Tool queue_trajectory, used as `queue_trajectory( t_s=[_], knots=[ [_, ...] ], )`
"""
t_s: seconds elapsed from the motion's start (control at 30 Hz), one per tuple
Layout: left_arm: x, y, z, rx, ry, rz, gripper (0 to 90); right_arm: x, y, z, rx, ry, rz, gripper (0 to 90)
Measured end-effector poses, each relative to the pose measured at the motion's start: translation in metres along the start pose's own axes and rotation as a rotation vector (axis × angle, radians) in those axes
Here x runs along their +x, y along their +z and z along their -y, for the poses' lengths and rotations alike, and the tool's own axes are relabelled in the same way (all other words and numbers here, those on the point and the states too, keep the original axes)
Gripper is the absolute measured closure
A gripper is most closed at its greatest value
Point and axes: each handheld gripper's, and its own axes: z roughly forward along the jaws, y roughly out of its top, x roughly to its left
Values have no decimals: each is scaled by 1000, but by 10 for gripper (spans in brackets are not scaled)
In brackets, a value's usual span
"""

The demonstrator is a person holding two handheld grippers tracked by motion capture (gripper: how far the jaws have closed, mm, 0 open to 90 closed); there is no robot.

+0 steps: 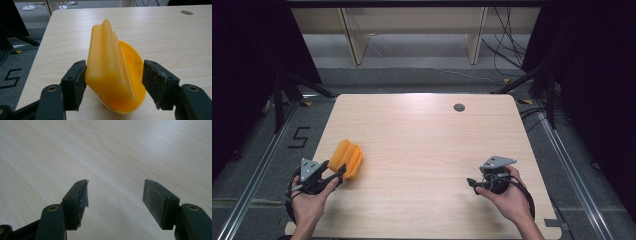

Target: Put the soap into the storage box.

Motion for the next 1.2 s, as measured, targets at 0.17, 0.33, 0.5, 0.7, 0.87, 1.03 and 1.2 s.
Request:
queue_trajectory(
  t_s=[0.17,0.33,0.5,0.7,0.87,1.03,1.2],
  knots=[
    [1,-2,-1,22,5,-2,336,0,0,0,1,5,2,375],
    [3,-4,-1,17,-10,11,305,0,0,0,3,3,1,374],
    [6,-10,2,35,-25,38,289,0,0,0,3,9,3,374],
    [11,-20,9,45,-22,60,279,0,0,0,0,8,3,373],
    [23,-26,20,80,1,96,276,-1,0,1,-6,4,7,373],
    [35,-27,38,103,6,124,280,-1,1,1,-21,5,11,372],
    [35,-26,42,129,-27,175,283,0,1,0,-16,5,4,373]
  ],
)
